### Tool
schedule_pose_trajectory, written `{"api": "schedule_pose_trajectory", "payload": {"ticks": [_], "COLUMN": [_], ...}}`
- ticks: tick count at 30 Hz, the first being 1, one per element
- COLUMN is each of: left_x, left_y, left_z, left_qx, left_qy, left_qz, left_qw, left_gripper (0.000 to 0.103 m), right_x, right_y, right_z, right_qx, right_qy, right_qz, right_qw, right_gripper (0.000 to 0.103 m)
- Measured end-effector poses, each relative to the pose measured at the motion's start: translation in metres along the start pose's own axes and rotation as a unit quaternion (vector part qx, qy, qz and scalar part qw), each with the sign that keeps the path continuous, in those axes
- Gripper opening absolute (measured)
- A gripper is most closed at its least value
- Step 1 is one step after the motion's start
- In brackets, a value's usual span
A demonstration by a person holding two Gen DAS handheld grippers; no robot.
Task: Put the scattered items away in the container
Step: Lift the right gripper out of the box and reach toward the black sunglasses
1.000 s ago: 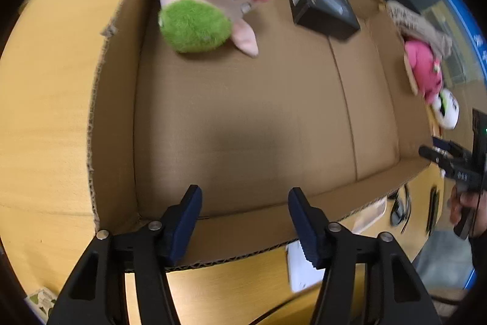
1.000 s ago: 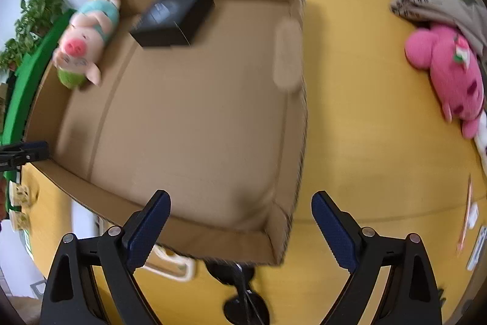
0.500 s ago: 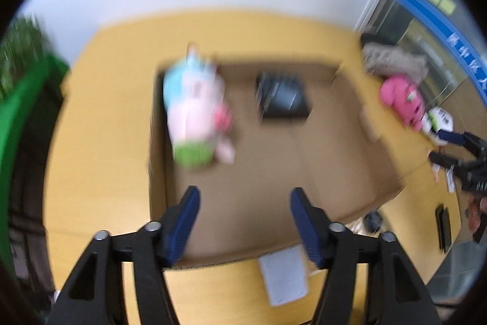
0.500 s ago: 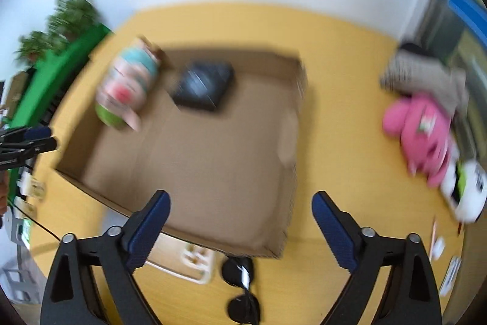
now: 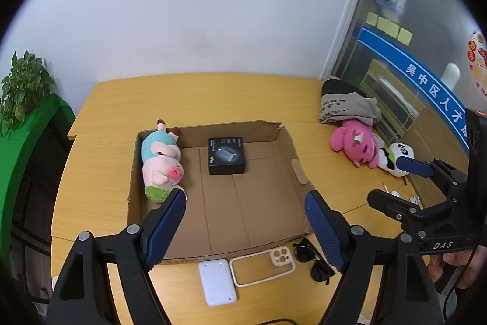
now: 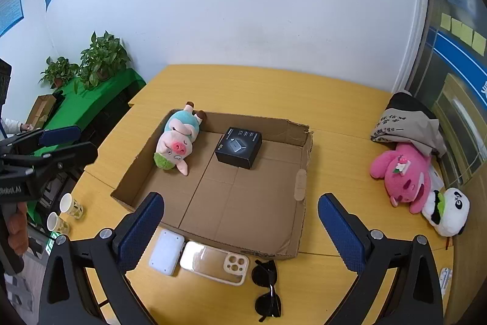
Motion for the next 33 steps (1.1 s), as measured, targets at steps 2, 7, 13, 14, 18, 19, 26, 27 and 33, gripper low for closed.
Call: {"api": "schedule_pose_trajectory", "payload": {"ticks": [2,7,13,14,18,19,26,27,33], "left_x": [0.005,0.014,0.014,0.014,0.009,0.007,-0.018,-0.023,-0.061], "left_y": [-0.002,-0.006,-0.009,-0.01,-0.013,-0.015,-0.038,-0.043,-0.078], "left_z": [-0.007,-0.018,-0.022,-0.022,-0.02,-0.02,-0.014,-0.013,-0.009], "left_qx": [0.002,0.001,0.0,0.0,0.003,0.005,0.02,0.022,0.054], "left_qy": [-0.002,0.0,-0.004,-0.004,-0.009,-0.011,-0.025,-0.025,-0.052], "left_qz": [-0.003,-0.01,-0.006,-0.006,0.003,0.006,0.046,0.055,0.111], "left_qw": [1.0,0.9999,1.0,1.0,0.9999,0.9999,0.9984,0.998,0.991], "left_gripper": [0.08,0.08,0.08,0.08,0.08,0.08,0.08,0.08,0.08], "right_x": [0.008,0.021,0.025,0.025,0.022,0.02,-0.013,-0.022,-0.09], "right_y": [-0.002,-0.007,-0.011,-0.012,-0.016,-0.018,-0.056,-0.068,-0.157], "right_z": [0.0,0.001,0.004,0.004,0.005,0.004,-0.022,-0.031,-0.075], "right_qx": [0.0,0.004,0.002,0.002,-0.004,-0.005,-0.024,-0.028,-0.054], "right_qy": [0.0,-0.001,0.005,0.004,0.006,0.006,-0.002,-0.007,-0.005], "right_qz": [-0.005,-0.01,-0.012,-0.012,-0.006,-0.004,0.043,0.058,0.195], "right_qw": [1.0,1.0,1.0,1.0,1.0,1.0,0.999,0.998,0.979], "right_gripper": [0.103,0.103,0.103,0.103,0.103,0.103,0.103,0.103,0.102]}}
Point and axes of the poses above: each gripper's, at about its wrist camera, not at the fingertips, and x roughly against the way its jaws point, z to its left, y to its top, the point moved 3 cm from there along -x, roughly the way its jaws point, and after that the axes turned 1 degree about -z, right-handed, at the moved point
